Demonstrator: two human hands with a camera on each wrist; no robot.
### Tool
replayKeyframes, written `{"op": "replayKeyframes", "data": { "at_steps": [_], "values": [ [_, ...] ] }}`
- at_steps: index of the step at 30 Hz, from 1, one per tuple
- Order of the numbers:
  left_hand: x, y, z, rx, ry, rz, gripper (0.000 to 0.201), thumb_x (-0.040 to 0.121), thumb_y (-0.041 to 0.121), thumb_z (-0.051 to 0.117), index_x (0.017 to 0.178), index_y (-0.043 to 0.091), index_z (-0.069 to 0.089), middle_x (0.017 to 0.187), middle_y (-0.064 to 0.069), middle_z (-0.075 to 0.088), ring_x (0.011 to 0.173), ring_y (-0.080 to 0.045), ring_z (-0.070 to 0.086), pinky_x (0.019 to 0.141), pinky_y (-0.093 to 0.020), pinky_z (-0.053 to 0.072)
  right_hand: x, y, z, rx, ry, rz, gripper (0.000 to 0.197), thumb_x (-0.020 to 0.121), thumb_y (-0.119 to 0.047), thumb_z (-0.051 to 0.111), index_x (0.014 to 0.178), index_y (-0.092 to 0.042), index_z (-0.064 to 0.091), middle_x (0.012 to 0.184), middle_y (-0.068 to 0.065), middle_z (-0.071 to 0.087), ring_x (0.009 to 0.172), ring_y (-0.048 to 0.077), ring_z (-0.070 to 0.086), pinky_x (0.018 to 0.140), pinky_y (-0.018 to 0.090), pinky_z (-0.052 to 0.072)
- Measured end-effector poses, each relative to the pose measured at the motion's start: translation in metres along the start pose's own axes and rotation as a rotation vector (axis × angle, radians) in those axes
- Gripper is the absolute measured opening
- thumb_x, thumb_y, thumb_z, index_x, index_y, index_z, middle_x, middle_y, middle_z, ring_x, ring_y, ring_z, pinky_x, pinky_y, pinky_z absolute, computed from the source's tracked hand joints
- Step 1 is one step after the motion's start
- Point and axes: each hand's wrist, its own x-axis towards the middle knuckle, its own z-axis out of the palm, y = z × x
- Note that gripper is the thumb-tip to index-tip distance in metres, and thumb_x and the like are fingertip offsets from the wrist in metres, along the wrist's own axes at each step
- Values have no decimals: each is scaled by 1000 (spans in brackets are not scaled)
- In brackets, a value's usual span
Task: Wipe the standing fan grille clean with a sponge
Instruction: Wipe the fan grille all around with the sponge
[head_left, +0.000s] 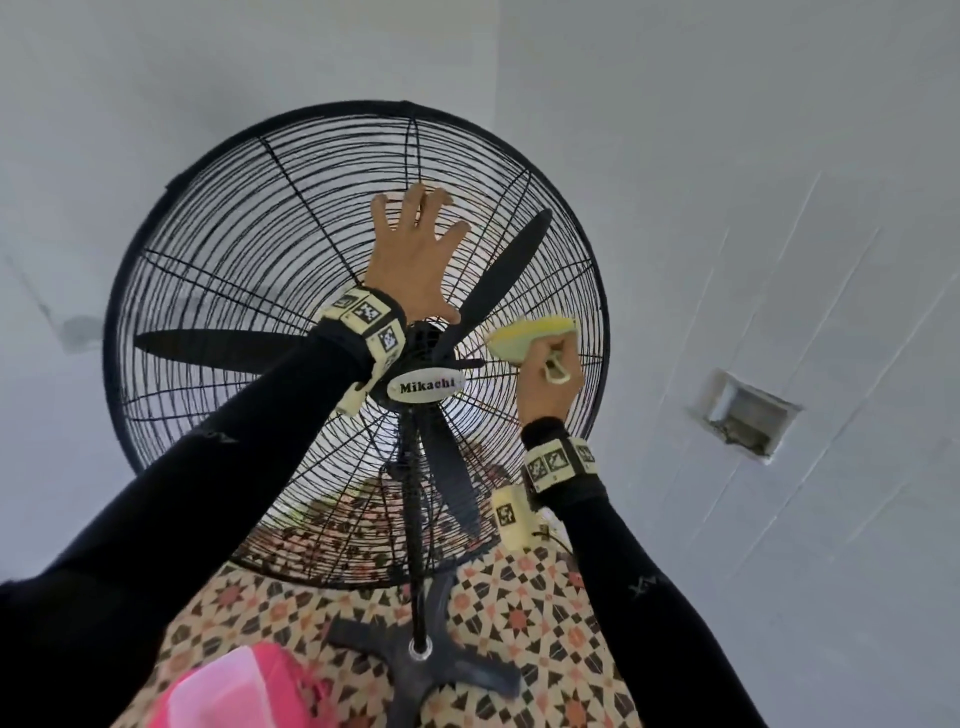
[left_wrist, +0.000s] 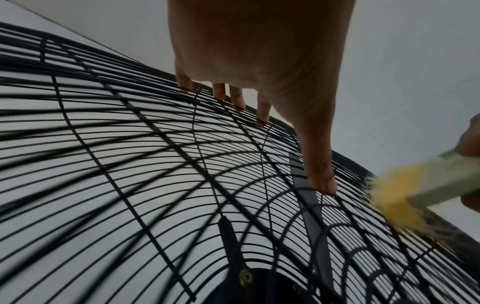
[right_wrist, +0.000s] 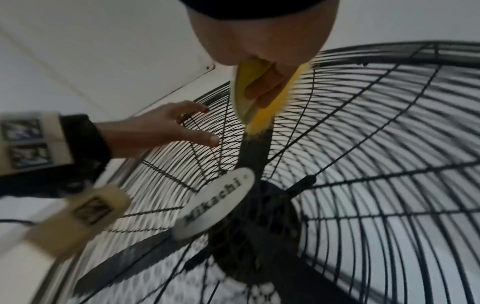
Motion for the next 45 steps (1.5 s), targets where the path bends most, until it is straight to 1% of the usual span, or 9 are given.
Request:
{"op": "replayKeyframes", "data": {
  "at_steps": [4, 9, 14, 20, 27, 33, 37, 42, 45],
  "values": [
    [0, 2, 1, -20, 12, -8, 120, 53, 78, 85, 152, 31, 37, 163, -10, 20, 151, -45, 16, 118, -73, 17, -26, -7, 1, -140, -415, -232, 9, 95, -1, 51, 88, -5, 54, 69, -5, 55, 54, 6, 55, 43, 17, 45],
    [-2, 0, 2, -15, 21, -16, 119, 55, 78, 84, 152, 30, 37, 163, -9, 21, 150, -47, 16, 118, -72, 16, 19, -9, -9, 49, 58, 41, 12, 100, -4, 49, 92, 2, 56, 76, -2, 60, 61, -9, 55, 54, 14, 45],
    [-2, 0, 5, -53, 45, 0, 119, 52, 78, 85, 151, 30, 39, 162, -7, 24, 151, -44, 18, 118, -70, 19, 0, -12, -11, -162, -481, -182, 17, 96, -2, 52, 81, -10, 53, 75, 7, 59, 63, 16, 56, 54, 36, 53],
    [-2, -4, 2, -33, 41, 8, 112, 60, 79, 81, 152, 31, 40, 162, -8, 24, 150, -42, 18, 117, -70, 19, 38, -18, -21, 44, -1, 18, 11, 101, -8, 51, 94, -3, 58, 83, -5, 64, 70, -2, 62, 55, 19, 52],
    [-3, -14, 8, -69, 148, 54, 80, 77, 58, 81, 146, 33, 51, 157, -6, 35, 143, -43, 30, 110, -64, 28, 1, -29, -3, -71, -645, -312, 14, 95, -14, 63, 96, -4, 52, 82, -8, 63, 65, 0, 62, 55, 14, 47],
    [-1, -10, 5, -80, 129, 26, 81, 74, 57, 84, 145, 33, 54, 157, -4, 36, 144, -41, 28, 112, -64, 26, 3, -31, -8, -101, -479, -181, 18, 82, -6, 69, 80, -9, 52, 67, -5, 59, 53, 0, 52, 55, 14, 43],
    [-1, -6, 5, -89, 138, 9, 80, 73, 56, 85, 143, 33, 55, 156, -4, 37, 144, -41, 30, 111, -63, 27, 4, -46, -3, -122, -703, -362, 13, 87, -8, 67, 87, -9, 54, 76, -4, 66, 61, 5, 61, 54, 13, 42],
    [1, -9, 4, -156, 110, -36, 81, 67, 50, 91, 140, 31, 59, 154, -4, 40, 144, -41, 30, 112, -63, 24, 12, -39, -6, -400, -560, -208, 21, 84, -27, 72, 78, -19, 53, 65, -4, 63, 49, 2, 52, 49, 18, 43],
    [5, 0, 2, -179, 79, -62, 80, 67, 47, 91, 139, 32, 60, 154, -3, 39, 146, -39, 27, 115, -63, 22, 17, -55, -4, -279, -638, -349, 17, 86, -18, 70, 81, -13, 55, 67, -3, 64, 51, 2, 53, 49, 15, 44]
  ]
}}
